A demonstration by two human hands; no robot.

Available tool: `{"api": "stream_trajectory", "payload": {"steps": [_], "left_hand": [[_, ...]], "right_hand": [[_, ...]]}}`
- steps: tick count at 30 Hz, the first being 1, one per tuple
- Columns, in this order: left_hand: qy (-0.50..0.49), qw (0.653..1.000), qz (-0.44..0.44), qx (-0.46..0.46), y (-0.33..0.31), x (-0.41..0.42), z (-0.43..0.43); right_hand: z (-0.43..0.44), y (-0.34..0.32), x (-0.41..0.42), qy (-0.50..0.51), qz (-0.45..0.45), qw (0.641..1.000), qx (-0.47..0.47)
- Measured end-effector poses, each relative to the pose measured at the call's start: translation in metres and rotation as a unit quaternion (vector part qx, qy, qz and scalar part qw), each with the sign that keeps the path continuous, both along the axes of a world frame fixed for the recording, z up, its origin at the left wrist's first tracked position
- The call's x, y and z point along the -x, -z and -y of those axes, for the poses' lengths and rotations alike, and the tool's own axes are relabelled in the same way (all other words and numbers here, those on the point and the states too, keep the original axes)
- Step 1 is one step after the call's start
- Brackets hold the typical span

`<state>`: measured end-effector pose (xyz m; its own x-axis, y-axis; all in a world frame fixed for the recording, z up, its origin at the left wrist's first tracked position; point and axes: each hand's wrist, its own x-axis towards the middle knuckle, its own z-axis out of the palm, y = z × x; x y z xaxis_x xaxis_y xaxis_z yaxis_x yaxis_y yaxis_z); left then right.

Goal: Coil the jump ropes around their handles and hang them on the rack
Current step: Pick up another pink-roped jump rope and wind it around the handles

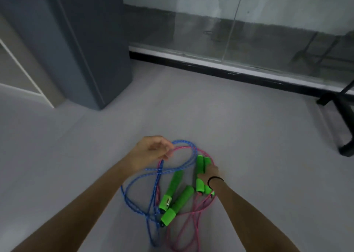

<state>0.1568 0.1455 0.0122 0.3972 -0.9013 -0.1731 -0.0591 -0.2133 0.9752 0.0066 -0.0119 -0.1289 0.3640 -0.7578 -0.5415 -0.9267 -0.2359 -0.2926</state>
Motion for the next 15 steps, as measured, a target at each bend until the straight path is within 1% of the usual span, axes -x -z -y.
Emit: {"api": "stream_trajectory", "payload": {"steps": [3,5,7,9,11,13,15], "left_hand": [[-0.004,1.000,0.002,0.002,0.021,-0.010,-0.007],[-0.002,1.000,0.010,-0.017,0.027,-0.011,-0.010],[0.007,0.999,0.015,-0.031,0.027,-0.013,-0.010],[0.015,0.999,0.017,-0.037,0.021,-0.017,-0.005],[0.015,0.999,0.021,-0.031,0.007,-0.021,0.001],[0.016,0.999,0.021,-0.027,-0.016,-0.023,0.010],[0.024,0.999,0.015,-0.023,-0.047,-0.022,0.018]], "right_hand": [[0.001,0.043,-0.009,0.062,-0.040,0.997,0.013],[-0.001,0.056,-0.010,0.114,-0.055,0.991,0.035],[-0.003,0.057,-0.009,0.134,-0.066,0.987,0.053],[-0.005,0.048,-0.005,0.149,-0.072,0.986,0.031],[-0.005,0.032,0.001,0.164,-0.049,0.985,0.001],[-0.003,0.007,0.007,0.142,-0.016,0.989,-0.029],[-0.003,-0.027,0.007,0.137,0.059,0.988,-0.050]]}}
